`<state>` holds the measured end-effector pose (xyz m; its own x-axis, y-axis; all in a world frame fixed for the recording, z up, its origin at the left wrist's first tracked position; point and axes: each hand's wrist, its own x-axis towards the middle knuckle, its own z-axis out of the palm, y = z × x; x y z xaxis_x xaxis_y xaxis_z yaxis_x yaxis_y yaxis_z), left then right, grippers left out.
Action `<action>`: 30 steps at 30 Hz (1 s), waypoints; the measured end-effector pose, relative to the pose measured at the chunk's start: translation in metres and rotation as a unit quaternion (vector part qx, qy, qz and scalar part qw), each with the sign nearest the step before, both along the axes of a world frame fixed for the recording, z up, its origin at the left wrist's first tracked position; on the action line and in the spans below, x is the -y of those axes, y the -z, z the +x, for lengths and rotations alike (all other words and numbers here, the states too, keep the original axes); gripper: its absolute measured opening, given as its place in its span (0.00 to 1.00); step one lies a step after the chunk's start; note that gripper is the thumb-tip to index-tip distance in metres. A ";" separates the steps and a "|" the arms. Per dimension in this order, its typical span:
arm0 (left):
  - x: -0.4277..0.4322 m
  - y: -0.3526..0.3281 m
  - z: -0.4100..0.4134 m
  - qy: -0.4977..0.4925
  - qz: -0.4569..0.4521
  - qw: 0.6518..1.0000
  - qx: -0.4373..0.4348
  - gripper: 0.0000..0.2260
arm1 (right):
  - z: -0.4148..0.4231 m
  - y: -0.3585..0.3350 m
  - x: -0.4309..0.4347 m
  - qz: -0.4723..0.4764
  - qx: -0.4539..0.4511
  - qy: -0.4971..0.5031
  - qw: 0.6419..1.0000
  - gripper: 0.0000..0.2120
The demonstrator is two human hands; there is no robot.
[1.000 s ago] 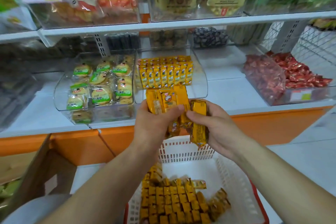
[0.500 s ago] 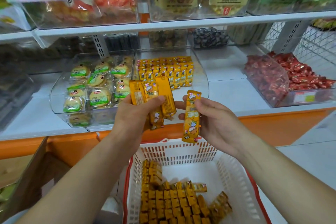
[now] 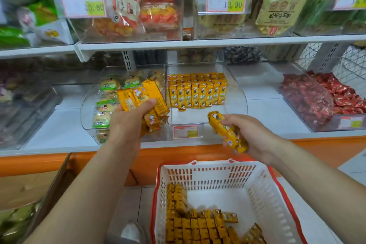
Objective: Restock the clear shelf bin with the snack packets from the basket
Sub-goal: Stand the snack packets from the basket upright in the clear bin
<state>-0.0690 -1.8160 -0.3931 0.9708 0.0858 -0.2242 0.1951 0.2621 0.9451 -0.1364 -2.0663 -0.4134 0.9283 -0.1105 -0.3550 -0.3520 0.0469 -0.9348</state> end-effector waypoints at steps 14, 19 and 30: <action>-0.036 0.008 0.022 -0.014 0.070 0.996 0.052 0.15 | 0.201 0.024 -0.052 -0.496 0.157 -0.097 0.848 0.23; -0.043 0.012 0.029 -0.015 0.102 0.993 0.055 0.15 | 0.232 0.048 -0.057 -0.553 0.196 -0.094 0.804 0.14; -0.032 0.018 0.035 -0.003 0.121 0.991 0.057 0.16 | 0.229 0.049 -0.059 -0.668 0.144 -0.076 0.726 0.29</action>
